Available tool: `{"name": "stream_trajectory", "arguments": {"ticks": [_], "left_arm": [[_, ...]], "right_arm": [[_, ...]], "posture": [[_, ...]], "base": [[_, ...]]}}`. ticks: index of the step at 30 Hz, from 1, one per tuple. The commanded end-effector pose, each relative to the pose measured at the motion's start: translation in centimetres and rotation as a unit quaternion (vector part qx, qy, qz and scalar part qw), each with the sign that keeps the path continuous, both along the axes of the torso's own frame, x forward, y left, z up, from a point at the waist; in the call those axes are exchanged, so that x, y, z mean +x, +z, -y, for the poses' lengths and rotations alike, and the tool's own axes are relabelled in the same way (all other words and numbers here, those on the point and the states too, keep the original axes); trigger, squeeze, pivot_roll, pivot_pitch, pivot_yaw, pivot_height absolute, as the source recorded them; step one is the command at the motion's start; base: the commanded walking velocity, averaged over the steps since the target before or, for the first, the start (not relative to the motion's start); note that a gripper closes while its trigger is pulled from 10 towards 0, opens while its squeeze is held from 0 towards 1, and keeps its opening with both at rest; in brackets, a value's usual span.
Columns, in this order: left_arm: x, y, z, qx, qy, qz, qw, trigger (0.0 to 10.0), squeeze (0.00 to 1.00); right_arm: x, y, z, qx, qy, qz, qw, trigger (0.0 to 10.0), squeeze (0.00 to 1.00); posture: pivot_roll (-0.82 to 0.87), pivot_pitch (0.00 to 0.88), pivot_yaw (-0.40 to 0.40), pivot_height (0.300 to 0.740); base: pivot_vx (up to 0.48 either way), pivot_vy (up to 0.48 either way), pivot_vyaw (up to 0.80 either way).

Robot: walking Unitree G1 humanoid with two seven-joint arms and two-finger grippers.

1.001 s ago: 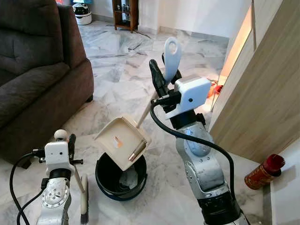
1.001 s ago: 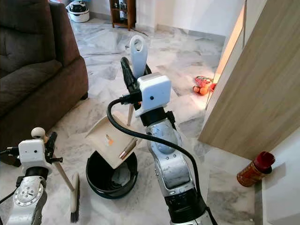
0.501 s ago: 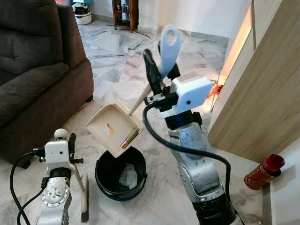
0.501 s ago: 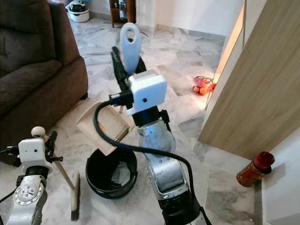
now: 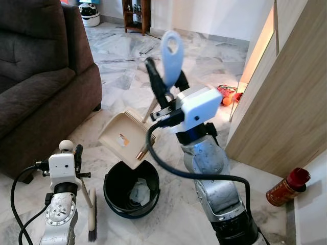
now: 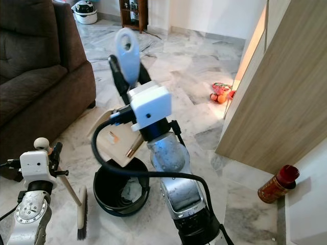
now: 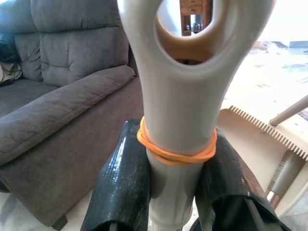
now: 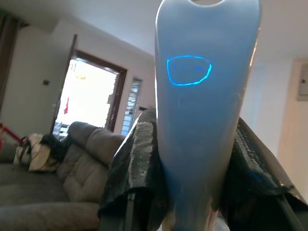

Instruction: Sweep floor

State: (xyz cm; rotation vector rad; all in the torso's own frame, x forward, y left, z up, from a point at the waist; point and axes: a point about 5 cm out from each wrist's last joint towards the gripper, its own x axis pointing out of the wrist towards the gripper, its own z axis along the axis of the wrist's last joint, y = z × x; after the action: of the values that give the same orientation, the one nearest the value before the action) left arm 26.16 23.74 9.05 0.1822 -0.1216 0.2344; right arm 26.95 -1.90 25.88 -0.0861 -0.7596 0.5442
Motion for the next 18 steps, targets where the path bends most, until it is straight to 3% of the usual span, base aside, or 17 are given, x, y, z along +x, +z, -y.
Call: {"name": "stream_trajectory", "arguments": {"ticks": [1, 7, 18], "left_arm": [[0.36, 0.88, -0.02, 0.005, -0.003, 0.022, 1.000, 10.0, 0.00], [0.38, 0.85, 0.04, 0.004, -0.003, 0.022, 1.000, 10.0, 0.00], [0.39, 0.84, 0.08, 0.003, -0.002, 0.022, 1.000, 10.0, 0.00]], "right_arm": [[-1.58, 1.78, -0.47, 0.002, 0.022, 0.066, 0.998, 10.0, 0.00], [-1.76, 1.53, -0.80, -0.012, 0.030, 0.069, 0.997, 10.0, 0.00], [-1.04, 1.06, -0.61, 0.027, 0.053, 0.002, 0.998, 10.0, 0.00]], "posture": [[0.15, 0.085, -0.006, 0.740], [0.15, 0.087, -0.007, 0.740], [0.15, 0.089, -0.009, 0.740]], "base": [[0.000, 0.000, 0.00], [0.000, 0.000, 0.00], [0.000, 0.000, 0.00]]}}
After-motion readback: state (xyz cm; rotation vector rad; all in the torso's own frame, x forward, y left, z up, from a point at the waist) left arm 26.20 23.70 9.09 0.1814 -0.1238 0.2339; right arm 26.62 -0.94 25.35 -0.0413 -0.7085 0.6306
